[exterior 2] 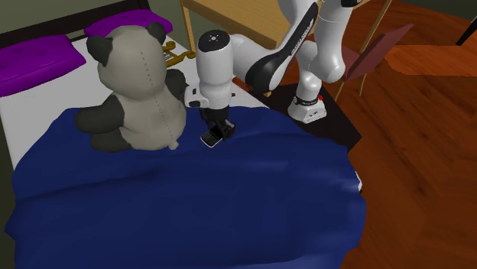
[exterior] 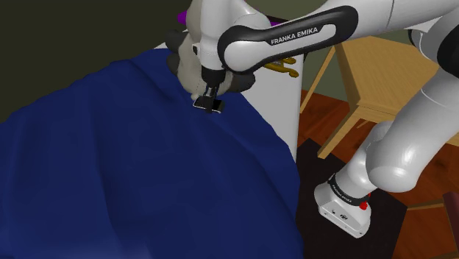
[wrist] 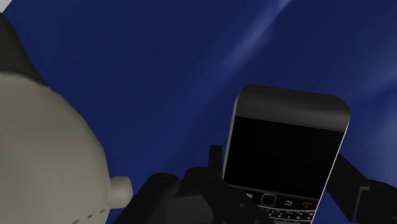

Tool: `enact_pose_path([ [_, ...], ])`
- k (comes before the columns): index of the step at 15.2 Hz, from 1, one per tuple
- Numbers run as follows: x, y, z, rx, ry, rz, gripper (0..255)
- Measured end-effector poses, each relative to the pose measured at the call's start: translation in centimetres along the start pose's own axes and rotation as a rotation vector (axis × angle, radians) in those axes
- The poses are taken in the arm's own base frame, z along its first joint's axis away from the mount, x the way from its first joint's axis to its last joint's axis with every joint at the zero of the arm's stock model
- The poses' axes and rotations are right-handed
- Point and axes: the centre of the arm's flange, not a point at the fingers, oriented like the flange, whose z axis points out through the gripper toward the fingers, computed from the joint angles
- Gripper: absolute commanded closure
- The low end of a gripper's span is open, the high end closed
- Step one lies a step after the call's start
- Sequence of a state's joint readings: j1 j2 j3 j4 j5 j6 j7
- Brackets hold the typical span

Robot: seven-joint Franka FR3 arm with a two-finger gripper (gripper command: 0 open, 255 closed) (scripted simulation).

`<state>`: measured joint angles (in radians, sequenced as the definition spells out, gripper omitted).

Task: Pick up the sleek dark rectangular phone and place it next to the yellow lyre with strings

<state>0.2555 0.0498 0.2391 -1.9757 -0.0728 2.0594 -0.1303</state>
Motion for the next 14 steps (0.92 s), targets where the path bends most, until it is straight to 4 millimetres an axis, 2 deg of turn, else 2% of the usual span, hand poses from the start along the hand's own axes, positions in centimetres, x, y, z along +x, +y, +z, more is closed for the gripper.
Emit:
enact_pose_path([
  [2, 0.0, 0.1, -0.8, 0.0, 0.0, 0.0, 255],
  [4, -0.9, 1.2, -0.9, 0.0, 0.0, 0.0, 255],
  [14, -9.7, 11.1, -0.5, 0.0, -0.001, 0.002, 255],
])
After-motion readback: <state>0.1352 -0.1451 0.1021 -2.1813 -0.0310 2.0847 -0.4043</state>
